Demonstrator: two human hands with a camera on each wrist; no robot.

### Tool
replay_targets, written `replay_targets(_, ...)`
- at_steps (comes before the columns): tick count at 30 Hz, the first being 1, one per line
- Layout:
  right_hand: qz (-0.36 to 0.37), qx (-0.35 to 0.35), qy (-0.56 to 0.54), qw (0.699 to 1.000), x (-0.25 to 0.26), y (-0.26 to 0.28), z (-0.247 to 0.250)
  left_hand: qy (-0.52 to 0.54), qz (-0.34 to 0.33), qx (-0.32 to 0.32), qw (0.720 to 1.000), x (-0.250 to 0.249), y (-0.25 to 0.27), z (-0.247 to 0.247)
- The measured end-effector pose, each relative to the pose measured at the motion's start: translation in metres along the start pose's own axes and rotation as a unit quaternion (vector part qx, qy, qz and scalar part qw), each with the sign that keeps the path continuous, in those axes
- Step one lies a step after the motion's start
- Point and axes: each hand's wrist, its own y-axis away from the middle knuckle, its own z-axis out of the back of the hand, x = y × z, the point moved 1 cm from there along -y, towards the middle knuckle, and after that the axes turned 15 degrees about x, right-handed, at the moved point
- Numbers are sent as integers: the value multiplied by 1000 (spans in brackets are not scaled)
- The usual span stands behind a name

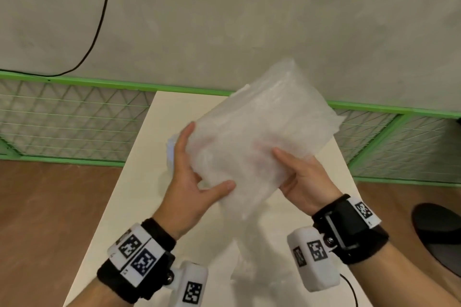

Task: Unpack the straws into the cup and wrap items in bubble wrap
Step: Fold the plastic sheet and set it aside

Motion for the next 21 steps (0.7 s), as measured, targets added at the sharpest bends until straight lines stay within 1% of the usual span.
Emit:
replay_targets(2, -23, 22, 52, 998, 9, 4, 9, 4, 17, -51, 999, -7, 4, 19)
replay_targets(3, -48, 40, 87, 994, 12, 7, 13, -11, 45, -55, 997, -9, 4, 31)
replay_targets(4, -79, 64, 125, 987, 14, 11, 17, -27, 85, -29, 996, -10, 2, 41)
replay_targets(5, -112, 87, 164, 976, 16, 13, 19, -41, 133, 22, 990, -11, -1, 46)
replay_targets(7, -158, 120, 222, 955, 21, 13, 18, -47, 215, 139, 966, -11, -7, 43)
replay_targets(8, -167, 131, 244, 946, 24, 12, 16, -44, 237, 167, 956, -10, -9, 37)
replay_targets(10, -158, 136, 286, 935, 31, 9, 10, -16, 242, 168, 955, -9, -11, 27)
replay_targets(12, -139, 125, 307, 933, 34, 8, 9, 1, 225, 149, 963, -8, -11, 22)
replay_targets(13, -130, 111, 299, 939, 34, 8, 11, 13, 212, 134, 968, -8, -11, 21)
replay_targets(16, -92, 71, 225, 967, 36, 10, 15, 71, 176, 86, 978, -7, -11, 24)
replay_targets(19, -54, 66, 223, 971, 39, 11, 13, 60, 164, 60, 983, -7, -12, 24)
replay_targets(21, -45, 66, 218, 973, 39, 12, 14, 85, 169, 56, 980, -11, -13, 23)
